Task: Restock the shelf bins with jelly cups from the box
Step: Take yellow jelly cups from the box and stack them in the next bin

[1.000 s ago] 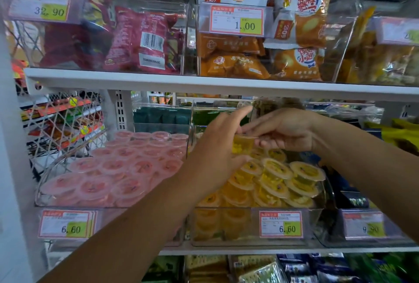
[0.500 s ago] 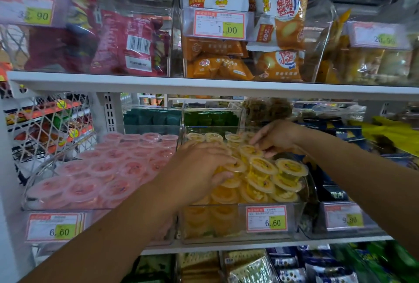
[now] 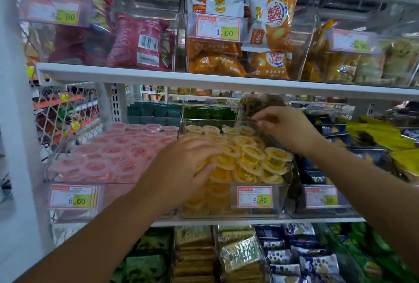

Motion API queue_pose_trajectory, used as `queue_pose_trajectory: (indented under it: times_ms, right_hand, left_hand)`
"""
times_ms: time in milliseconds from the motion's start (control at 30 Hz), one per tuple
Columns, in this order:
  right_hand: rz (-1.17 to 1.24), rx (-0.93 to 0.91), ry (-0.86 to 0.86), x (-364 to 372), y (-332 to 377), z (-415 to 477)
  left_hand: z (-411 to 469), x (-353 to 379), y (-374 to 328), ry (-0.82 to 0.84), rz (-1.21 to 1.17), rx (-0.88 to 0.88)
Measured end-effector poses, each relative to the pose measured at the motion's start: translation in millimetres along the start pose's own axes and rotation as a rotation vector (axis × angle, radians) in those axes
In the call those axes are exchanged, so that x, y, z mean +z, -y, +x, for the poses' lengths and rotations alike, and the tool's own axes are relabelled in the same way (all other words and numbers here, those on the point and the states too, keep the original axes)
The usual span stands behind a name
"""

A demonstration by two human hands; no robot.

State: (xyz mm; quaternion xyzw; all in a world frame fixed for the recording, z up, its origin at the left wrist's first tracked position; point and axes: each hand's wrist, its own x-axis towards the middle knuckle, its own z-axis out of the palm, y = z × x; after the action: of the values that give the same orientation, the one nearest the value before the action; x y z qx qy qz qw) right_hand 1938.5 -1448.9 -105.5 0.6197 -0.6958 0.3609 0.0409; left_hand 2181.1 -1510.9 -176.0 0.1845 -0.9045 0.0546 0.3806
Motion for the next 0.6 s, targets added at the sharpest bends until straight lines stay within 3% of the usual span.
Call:
queue_pose_trajectory:
  times_ms: [67, 133, 200, 267, 333, 400, 500, 600]
  right_hand:
    - [0.115, -0.101, -0.071, 5.8, 16.5, -42.9]
    - [0.286, -0.161, 0.069, 21.4, 28.6, -91.9]
    - [0.341, -0.069, 0.474, 55.7, 23.5, -134.6]
    - [0.220, 0.002, 0.884, 112.1, -4.5, -172.9]
    - [0.152, 0.059, 1.117, 185.1, -46.3, -217.4]
    - [0.224, 0.286, 1.272, 252.4, -88.2, -268.5]
    - [0.297, 0.567, 1.311, 323.2, -134.4, -337.5]
    - [0.281, 0.738, 1.199, 369.0, -158.0, -386.8]
  left_hand:
    - [-32.0, 2.8, -12.8, -0.057, -0.110, -0.031]
    - [-74.9, 14.5, -27.7, -0.032, -0.245, -0.079]
    - [-123.7, 39.1, -34.7, 0.164, -0.384, -0.231]
    - [-184.9, 79.8, -32.2, 0.437, -0.485, -0.436]
    - [-254.0, 124.7, -29.6, 0.628, -0.473, -0.590]
    - [-317.7, 158.3, -31.3, 0.806, -0.471, -0.736]
    - [-383.0, 193.5, -38.0, 1.011, -0.519, -0.893]
    - [-419.7, 223.9, -42.9, 1.098, -0.553, -0.967]
